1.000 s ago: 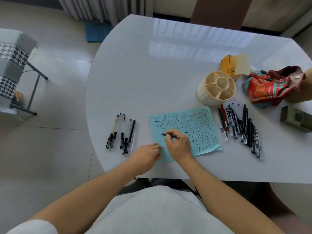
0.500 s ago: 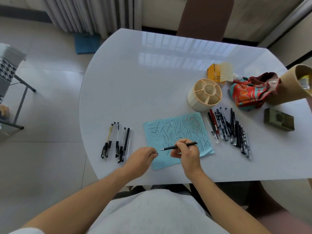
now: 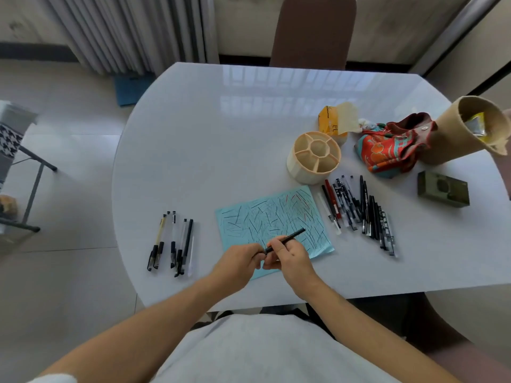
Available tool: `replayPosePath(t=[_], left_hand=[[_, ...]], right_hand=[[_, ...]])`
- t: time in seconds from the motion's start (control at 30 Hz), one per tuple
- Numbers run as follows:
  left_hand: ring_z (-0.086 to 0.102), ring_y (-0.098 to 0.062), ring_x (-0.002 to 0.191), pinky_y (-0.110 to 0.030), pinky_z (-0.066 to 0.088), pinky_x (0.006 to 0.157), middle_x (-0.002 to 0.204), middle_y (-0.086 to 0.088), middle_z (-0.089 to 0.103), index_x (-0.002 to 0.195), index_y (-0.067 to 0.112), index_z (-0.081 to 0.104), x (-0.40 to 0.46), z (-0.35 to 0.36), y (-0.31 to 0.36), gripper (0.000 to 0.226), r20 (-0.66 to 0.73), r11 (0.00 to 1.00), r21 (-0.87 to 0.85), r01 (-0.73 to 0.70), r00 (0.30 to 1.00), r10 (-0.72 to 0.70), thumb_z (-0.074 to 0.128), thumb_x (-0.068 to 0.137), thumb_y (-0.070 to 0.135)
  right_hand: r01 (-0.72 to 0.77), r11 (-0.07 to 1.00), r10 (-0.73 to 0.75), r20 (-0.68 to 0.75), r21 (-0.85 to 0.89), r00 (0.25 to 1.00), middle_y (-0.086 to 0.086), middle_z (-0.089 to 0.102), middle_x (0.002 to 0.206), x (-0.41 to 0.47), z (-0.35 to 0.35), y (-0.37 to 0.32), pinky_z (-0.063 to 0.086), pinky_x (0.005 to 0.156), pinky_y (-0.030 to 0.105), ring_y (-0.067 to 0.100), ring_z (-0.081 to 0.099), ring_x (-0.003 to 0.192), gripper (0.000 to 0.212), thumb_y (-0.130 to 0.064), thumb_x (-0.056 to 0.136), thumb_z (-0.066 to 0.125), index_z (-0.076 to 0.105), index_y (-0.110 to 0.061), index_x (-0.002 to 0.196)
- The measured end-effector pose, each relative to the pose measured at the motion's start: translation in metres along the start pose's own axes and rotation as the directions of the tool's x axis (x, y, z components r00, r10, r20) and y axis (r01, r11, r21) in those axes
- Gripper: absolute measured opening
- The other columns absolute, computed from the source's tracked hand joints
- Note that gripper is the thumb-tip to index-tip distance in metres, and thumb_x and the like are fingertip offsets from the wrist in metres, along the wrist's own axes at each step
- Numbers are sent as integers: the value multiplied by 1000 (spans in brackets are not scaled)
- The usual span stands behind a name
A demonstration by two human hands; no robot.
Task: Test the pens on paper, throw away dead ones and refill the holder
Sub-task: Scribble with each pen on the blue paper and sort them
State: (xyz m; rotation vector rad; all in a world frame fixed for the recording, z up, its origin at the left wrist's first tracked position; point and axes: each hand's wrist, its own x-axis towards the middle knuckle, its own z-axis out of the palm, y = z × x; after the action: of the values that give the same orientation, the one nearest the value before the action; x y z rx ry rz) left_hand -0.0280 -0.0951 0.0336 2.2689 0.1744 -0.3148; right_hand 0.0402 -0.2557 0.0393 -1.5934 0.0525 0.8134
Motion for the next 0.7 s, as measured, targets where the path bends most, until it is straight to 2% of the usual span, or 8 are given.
replayPosePath(t=[0.17, 0.3, 0.33, 0.4, 0.47, 0.5, 0.57, 0.7], left_hand=[[62, -6, 70, -34, 53, 72, 80, 10, 69, 89, 20, 66, 15, 20, 17, 20, 86, 994, -97, 56, 995, -48, 49, 98, 26], [64, -9, 92, -33, 52, 84, 106, 10, 71, 120, 29, 65, 31, 25, 30, 31, 82, 992, -66, 104, 992, -99, 48, 99, 45], [64, -10, 99, -32, 51, 88, 113, 10, 70, 126, 28, 62, 32, 24, 28, 34, 68, 990, -63, 125, 990, -121, 49, 100, 45], [63, -9, 102, -31, 50, 91, 118, 10, 68, 128, 27, 61, 28, 25, 22, 34, 30, 985, -45, 169, 985, -167, 49, 100, 42], [63, -7, 100, -30, 50, 90, 118, 12, 69, 125, 27, 63, 18, 26, 13, 30, 10, 975, -18, 220, 975, -220, 49, 100, 38], [62, -5, 98, -29, 51, 90, 117, 13, 69, 123, 28, 64, 11, 27, 7, 28, 1, 967, -5, 254, 967, -254, 50, 100, 36], [62, -2, 97, -28, 51, 90, 116, 16, 68, 121, 30, 65, -6, 30, -4, 26, -26, 944, 1, 331, 943, -331, 50, 100, 35], [60, -2, 98, -26, 50, 90, 115, 17, 67, 123, 31, 63, -41, 30, -18, 27, -150, 881, -7, 473, 870, -469, 48, 101, 35]], right_hand=[[-25, 983, 38, 73, -180, 997, 9, 71, 69, 13, -40, -2, 62, 69, 40, 24, 68, 65, 29, -32, 103, 56, 68, -9, 89], [-21, 913, 13, -21, -407, 1000, 1, 62, 59, 47, -87, -18, 49, 57, 38, 14, 56, 52, 42, -44, 103, 55, 62, -10, 79], [-14, 851, -20, -58, -525, 998, 0, 60, 59, 56, -100, -23, 46, 57, 36, 14, 54, 53, 44, -46, 102, 54, 59, -12, 75], [-19, 611, -55, -66, -792, 996, -1, 57, 66, 75, -125, -31, 40, 56, 33, 16, 53, 61, 46, -51, 101, 51, 53, -16, 71], [-46, 341, -27, -58, -939, 998, 1, 59, 77, 91, -140, -35, 39, 59, 32, 18, 55, 70, 42, -52, 101, 46, 53, -19, 77], [-58, 251, -7, -61, -966, 998, 2, 60, 83, 97, -143, -37, 41, 61, 33, 20, 57, 75, 40, -51, 100, 44, 55, -17, 83], [-68, 157, 14, -67, -985, 998, 3, 60, 89, 110, -144, -37, 44, 65, 33, 24, 60, 81, 33, -46, 100, 44, 56, -16, 92], [-66, 73, -41, -69, -995, 997, 2, 62, 89, 128, -144, -36, 41, 63, 33, 24, 58, 76, 23, -41, 98, 48, 55, -19, 98]])
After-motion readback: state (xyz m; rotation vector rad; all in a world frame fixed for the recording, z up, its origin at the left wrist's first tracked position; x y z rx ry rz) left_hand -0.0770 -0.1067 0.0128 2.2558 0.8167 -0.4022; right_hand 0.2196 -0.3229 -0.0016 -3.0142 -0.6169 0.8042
